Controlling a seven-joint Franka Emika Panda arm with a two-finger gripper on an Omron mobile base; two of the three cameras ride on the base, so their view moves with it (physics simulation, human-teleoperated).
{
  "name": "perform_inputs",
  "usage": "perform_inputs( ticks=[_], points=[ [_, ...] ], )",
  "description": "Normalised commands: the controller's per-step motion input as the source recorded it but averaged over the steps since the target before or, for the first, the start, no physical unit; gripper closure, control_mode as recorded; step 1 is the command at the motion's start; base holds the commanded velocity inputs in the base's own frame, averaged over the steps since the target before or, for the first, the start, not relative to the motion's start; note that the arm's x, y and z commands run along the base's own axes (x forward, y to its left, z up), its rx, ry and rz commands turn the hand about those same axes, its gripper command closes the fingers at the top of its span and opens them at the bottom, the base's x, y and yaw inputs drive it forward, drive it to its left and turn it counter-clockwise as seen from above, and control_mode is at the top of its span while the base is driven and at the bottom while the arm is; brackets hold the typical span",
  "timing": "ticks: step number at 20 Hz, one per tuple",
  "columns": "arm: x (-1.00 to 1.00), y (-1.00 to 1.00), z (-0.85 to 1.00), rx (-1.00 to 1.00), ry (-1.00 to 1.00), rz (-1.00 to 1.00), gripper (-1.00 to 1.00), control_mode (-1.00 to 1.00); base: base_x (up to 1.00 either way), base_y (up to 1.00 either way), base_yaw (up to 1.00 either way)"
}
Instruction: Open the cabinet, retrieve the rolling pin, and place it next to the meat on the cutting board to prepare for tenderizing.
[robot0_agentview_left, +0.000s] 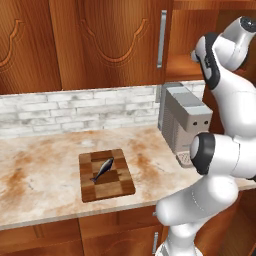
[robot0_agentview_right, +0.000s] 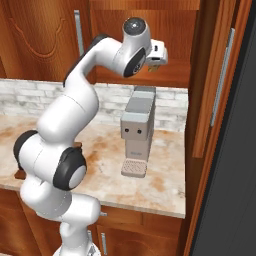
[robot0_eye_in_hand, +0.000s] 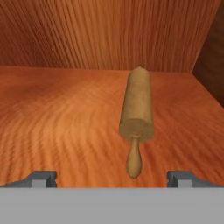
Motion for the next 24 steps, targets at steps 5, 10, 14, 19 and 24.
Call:
perform_inputs(
  ticks=[5,10,14,19,24],
  points=[
    [0.24,-0.15,-0.15,0.0,0.0,0.0,-1.0,-1.0,0.0,0.0,0.0],
    [0.29,-0.13,-0.06,0.0,0.0,-0.03,-1.0,-1.0,0.0,0.0,0.0],
    [0.38,-0.1,-0.03,0.0,0.0,-0.03,-1.0,-1.0,0.0,0.0,0.0],
    [0.41,-0.05,-0.01,0.0,0.0,-0.04,-1.0,-1.0,0.0,0.0,0.0],
    [0.38,-0.06,-0.01,0.0,0.0,-0.02,-1.0,-1.0,0.0,0.0,0.0]
  ],
)
